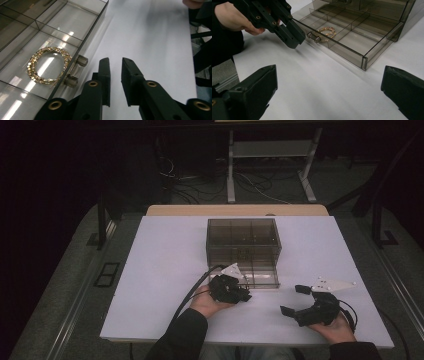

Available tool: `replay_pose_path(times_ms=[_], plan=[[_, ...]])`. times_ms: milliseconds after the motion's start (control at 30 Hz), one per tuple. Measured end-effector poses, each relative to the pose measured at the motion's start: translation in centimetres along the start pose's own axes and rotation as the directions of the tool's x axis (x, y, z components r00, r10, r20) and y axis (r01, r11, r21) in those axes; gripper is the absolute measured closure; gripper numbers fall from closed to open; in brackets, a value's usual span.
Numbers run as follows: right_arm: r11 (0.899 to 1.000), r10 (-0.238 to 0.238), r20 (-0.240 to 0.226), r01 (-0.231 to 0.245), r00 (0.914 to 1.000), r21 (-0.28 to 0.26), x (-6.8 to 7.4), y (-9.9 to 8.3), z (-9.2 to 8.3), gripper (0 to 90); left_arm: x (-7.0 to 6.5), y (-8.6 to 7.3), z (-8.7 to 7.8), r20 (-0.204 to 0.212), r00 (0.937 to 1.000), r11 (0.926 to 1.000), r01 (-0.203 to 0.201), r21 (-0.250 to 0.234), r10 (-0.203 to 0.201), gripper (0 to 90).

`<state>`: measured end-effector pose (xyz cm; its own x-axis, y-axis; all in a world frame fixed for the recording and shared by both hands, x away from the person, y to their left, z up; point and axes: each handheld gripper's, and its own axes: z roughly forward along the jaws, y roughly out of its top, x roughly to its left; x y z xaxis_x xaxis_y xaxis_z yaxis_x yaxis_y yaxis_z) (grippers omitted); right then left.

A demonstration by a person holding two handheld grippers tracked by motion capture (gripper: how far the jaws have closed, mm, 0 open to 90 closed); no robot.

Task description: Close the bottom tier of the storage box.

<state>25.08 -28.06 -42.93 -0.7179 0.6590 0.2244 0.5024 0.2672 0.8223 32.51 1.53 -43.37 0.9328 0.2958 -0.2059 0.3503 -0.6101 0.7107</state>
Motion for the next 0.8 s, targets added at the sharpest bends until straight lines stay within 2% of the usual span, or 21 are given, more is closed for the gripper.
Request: replay_pose_path(times_ms=[300,433,467,500,600,700,733,767,800], plan=[[1.000,0.002,0.001,-0.002,1.0000,-0.002,0.0,0.0,0.0,0.1,0.3,0.0,0.5,-0.047,0.9989,0.9999,0.002,0.014,-0.001,88.3],[1.000,0.001,0.001,-0.001,1.0000,-0.003,0.0,0.0,0.0,0.1,0.5,0.1,1.0,-0.058,0.9983,0.9993,0.007,0.038,-0.004,88.5],[1.000,0.000,0.001,0.000,1.0000,-0.004,0.0,0.0,0.0,0.1,0.4,0.2,1.0,-0.059,0.9983,0.9989,0.001,0.047,0.001,88.5],[1.000,0.000,0.001,0.000,1.0000,-0.004,0.0,0.0,0.0,0.1,0.6,0.3,1.1,-0.068,0.9973,0.9982,-0.022,0.056,0.026,88.5],[1.000,-0.001,0.000,0.001,1.0000,-0.003,0.0,0.0,0.0,0.1,0.6,0.3,1.4,-0.080,0.9964,0.9964,-0.020,0.082,0.027,88.6],[1.000,0.000,0.000,0.000,1.0000,-0.004,0.0,0.0,-0.1,0.1,0.8,0.3,1.7,-0.092,0.9952,0.9958,-0.027,0.087,0.035,88.6],[1.000,0.000,0.000,0.000,1.0000,-0.005,0.0,0.0,-0.1,0.1,0.7,0.3,1.8,-0.093,0.9956,0.9972,-0.010,0.073,0.017,88.6],[1.000,-0.001,0.001,0.001,1.0000,-0.005,0.0,0.0,-0.1,0.1,0.8,0.3,1.7,-0.092,0.9951,0.9958,-0.029,0.087,0.037,88.6],[1.000,-0.001,0.000,0.001,1.0000,-0.004,0.0,0.0,-0.1,0.1,0.7,0.3,1.7,-0.098,0.9945,0.9955,-0.028,0.090,0.037,88.7]])
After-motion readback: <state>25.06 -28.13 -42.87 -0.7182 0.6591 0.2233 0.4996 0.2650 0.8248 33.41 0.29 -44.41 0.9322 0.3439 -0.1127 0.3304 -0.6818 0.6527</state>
